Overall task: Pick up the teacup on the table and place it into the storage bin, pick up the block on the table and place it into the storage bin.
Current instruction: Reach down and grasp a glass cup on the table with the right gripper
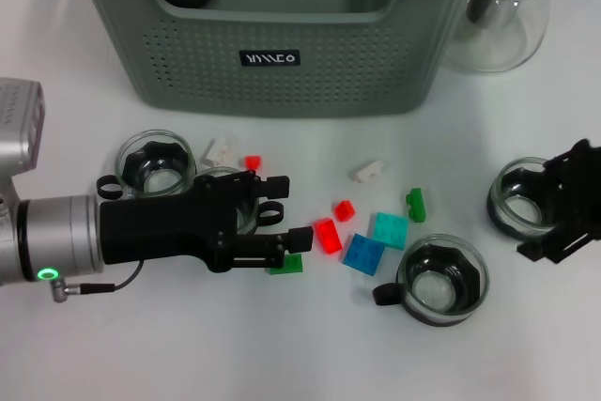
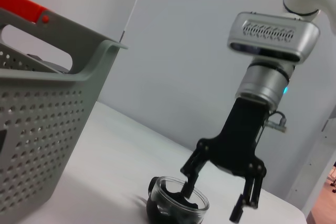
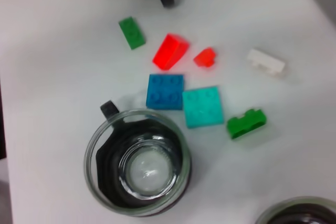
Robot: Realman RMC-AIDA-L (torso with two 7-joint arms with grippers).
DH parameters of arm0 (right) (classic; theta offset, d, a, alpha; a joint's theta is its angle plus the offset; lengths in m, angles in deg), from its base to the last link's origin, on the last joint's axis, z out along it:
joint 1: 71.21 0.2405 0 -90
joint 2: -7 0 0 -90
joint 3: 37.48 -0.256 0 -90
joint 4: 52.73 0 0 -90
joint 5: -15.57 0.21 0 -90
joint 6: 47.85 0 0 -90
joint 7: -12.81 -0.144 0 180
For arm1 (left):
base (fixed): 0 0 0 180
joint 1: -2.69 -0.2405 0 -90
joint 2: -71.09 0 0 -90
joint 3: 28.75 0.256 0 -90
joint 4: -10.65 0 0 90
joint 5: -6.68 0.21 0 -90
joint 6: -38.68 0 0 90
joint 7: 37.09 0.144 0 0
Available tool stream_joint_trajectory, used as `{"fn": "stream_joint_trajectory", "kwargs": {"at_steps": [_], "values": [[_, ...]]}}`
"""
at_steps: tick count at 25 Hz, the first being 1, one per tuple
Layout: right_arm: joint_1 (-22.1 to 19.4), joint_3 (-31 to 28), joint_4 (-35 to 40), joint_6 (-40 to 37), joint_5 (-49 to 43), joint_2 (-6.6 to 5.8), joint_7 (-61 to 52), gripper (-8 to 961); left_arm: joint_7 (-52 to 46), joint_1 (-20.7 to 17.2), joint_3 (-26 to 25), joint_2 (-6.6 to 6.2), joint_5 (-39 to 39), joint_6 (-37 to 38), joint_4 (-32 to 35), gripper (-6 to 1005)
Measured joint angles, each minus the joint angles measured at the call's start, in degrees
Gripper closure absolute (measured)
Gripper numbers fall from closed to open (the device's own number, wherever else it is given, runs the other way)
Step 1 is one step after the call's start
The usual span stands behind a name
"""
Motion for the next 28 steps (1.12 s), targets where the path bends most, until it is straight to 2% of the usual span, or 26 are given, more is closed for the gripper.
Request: {"fn": "stream_joint_trajectory", "kwargs": {"at_steps": [11, 21, 28], "values": [[0.1, 5.6, -3.4, 3.1, -0.1, 0.13, -2.3, 69, 0.0, -0.3, -0.1, -0.05, 0.0, -0.4, 0.0, 138], [0.2, 8.7, -4.9, 5.9, -0.2, 0.12, -4.4, 222, 0.2, -0.7, -0.1, -0.05, 0.0, -0.6, 0.0, 138], [0.2, 9.2, -5.1, 6.9, -0.2, 0.12, -4.9, 392, 0.3, -0.9, -0.1, -0.05, 0.0, -0.7, 0.0, 139]]}}
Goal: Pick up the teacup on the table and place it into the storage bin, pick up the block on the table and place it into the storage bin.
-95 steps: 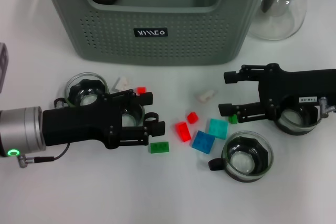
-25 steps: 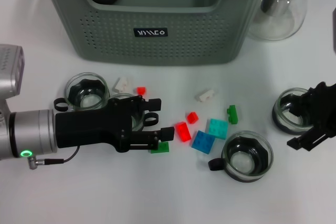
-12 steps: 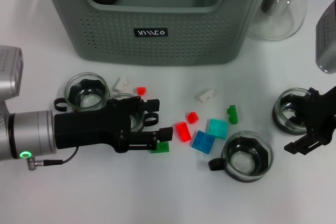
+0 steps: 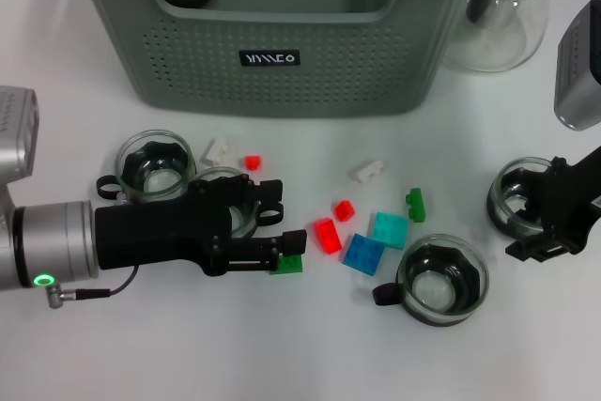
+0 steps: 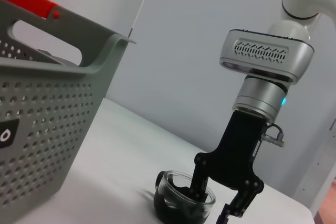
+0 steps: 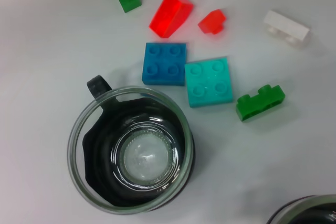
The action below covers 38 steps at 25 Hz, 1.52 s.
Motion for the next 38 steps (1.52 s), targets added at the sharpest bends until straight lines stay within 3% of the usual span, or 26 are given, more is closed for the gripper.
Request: {"fn": "stream_joint_trajectory", "kwargs": {"at_steps": [3, 7, 11, 31, 38], "values": [[0.0, 0.2, -0.2, 0.7, 0.1, 0.0, 0.0, 478, 0.0, 0.0, 0.0, 0.0, 0.0, -0.5, -0.1, 139], [0.0, 0.0, -0.4, 0.9, 0.3, -0.01, -0.1, 712, 0.0, 0.0, 0.0, 0.0, 0.0, -0.6, -0.2, 139], [0.0, -0.8, -0.6, 1.2, 0.5, -0.11, -0.2, 873, 0.0, -0.1, 0.0, 0.0, 0.0, -0.6, -0.2, 139], [-1.0, -10.1, 7.4, -8.1, 2.4, -0.84, 1.9, 898, 0.0, -0.2, 0.0, 0.09, 0.0, -0.6, -0.2, 139], [-0.1, -13.8, 15.2, -16.6, 8.8, -1.06, 0.7, 898, -0.1, -0.2, 0.0, 0.12, 0.0, -0.5, -0.2, 139]]}}
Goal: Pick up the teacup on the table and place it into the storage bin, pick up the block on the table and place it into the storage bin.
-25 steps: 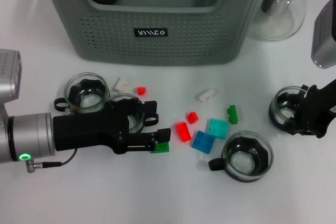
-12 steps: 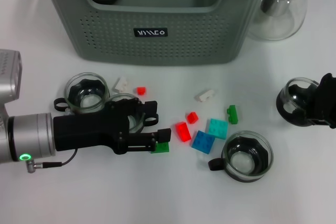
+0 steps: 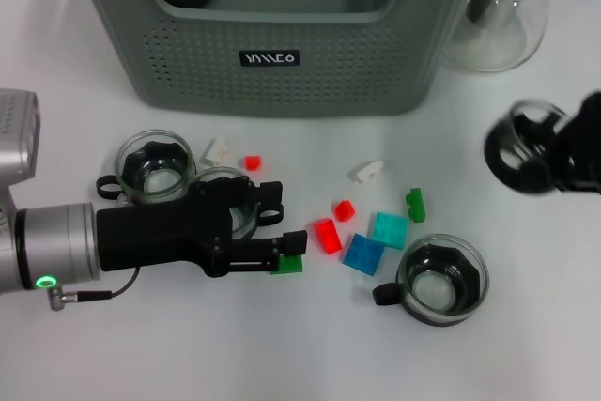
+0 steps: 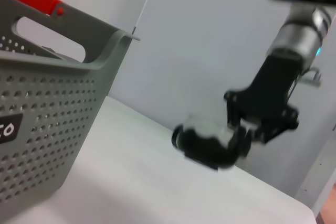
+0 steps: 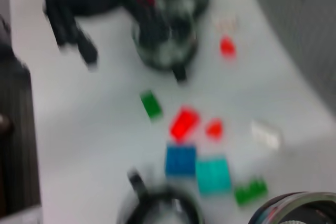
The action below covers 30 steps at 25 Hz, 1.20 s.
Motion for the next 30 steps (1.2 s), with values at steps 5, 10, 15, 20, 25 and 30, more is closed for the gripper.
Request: {"fn": "stream_joint_trajectory", "kwargs": {"at_steps": [5, 10, 15, 20, 25, 30], "values": [[2.5, 2.8, 1.2, -0.6, 11.3, -1.45, -5.0, 898, 0.2, 0.0, 0.0, -0.03, 0.0, 0.2, -0.3, 139], [7.4, 6.0, -2.5, -0.6, 21.6, -2.16, -8.7, 898, 0.2, 0.2, -0.1, -0.17, -0.1, 0.3, -0.4, 139], [14.3, 5.5, -6.6, 0.5, 27.5, -2.19, -10.5, 898, 0.2, 0.2, -0.1, -0.21, -0.1, 0.2, -0.4, 139], [20.6, 3.6, -8.2, 11.3, 24.7, -2.69, -16.6, 898, 0.0, 0.3, -0.1, -0.24, -0.2, 0.3, -0.3, 139], [25.6, 4.0, -13.6, 27.1, 15.8, -3.65, -22.4, 897, 0.0, 0.2, -0.3, -0.13, -0.3, 0.5, -0.3, 139], [30.1, 5.2, -24.2, 40.3, 7.5, -2.99, -22.1, 897, -0.1, 0.3, -0.5, -0.32, -0.3, 0.8, -0.3, 139]]}}
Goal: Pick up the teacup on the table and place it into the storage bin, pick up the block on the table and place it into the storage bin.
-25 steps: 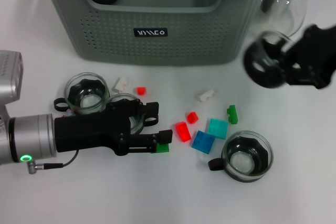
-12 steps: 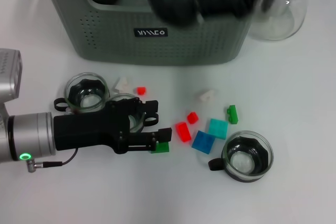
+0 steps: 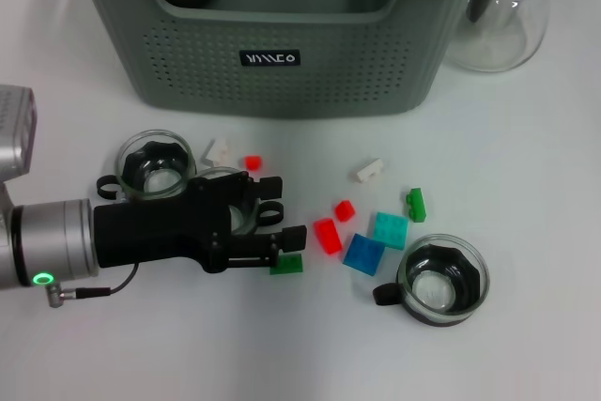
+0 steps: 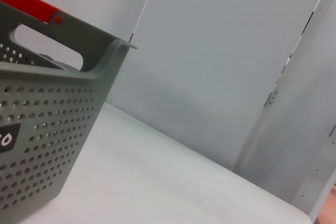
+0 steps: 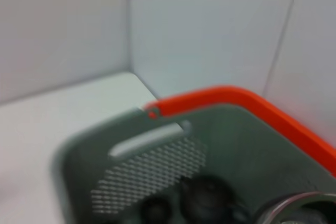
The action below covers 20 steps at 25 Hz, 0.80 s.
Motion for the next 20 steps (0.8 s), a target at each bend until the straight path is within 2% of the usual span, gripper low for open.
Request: {"fn": "stream_joint_trajectory", "kwargs": {"at_steps": [3, 10, 13, 20], "values": [[1.6, 4.0, -6.4, 9.1, -2.3, 0.76, 0.2, 897, 0.0, 0.1, -0.1, -0.12, 0.0, 0.0, 0.0, 139], [3.4, 12.4, -19.0, 28.8, -8.6, 3.59, 0.2, 897, 0.0, 0.2, -0.2, -0.24, -0.2, 0.0, 0.2, 139], [3.7, 15.0, -21.9, 33.0, -9.5, 4.04, 0.0, 897, -0.1, 0.2, -0.2, -0.24, -0.5, 0.0, 0.3, 139], [3.3, 16.2, -23.9, 35.0, -9.4, 4.07, -0.1, 897, -0.1, 0.3, -0.2, -0.24, -0.6, -0.3, 0.2, 139]]}}
